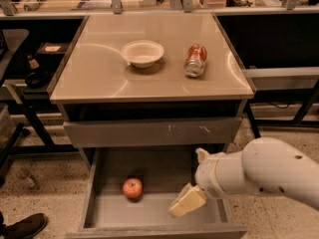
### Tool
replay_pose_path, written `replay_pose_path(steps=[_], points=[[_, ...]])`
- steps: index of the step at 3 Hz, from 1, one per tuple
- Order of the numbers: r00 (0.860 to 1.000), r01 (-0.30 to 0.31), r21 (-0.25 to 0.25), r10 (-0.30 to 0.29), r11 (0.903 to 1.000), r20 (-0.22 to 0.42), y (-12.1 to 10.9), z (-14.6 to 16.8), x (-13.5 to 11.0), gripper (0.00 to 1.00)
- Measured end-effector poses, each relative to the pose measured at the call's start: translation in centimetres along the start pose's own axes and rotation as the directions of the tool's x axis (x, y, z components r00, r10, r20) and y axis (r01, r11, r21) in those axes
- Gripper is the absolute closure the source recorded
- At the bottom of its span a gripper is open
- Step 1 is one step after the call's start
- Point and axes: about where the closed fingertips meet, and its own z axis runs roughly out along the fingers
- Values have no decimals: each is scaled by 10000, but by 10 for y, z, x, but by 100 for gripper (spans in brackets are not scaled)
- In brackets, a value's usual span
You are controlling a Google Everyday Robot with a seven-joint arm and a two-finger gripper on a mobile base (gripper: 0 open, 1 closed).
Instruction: Pick apple from middle drawer and place on counter
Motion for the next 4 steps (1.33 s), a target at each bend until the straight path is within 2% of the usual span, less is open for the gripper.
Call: replay_pose_path(steps=[1, 2, 3, 4], points=[[9915, -885, -264, 906, 9957, 932, 5, 43, 5, 0], [9729, -1562, -379, 1604, 9870, 1669, -1, 80, 7, 0], [9526, -2287, -1018, 2441, 9682, 1815, 2, 115, 9, 0], [9505, -2354, -1150, 2533, 9651, 1797, 5, 120, 10, 0]])
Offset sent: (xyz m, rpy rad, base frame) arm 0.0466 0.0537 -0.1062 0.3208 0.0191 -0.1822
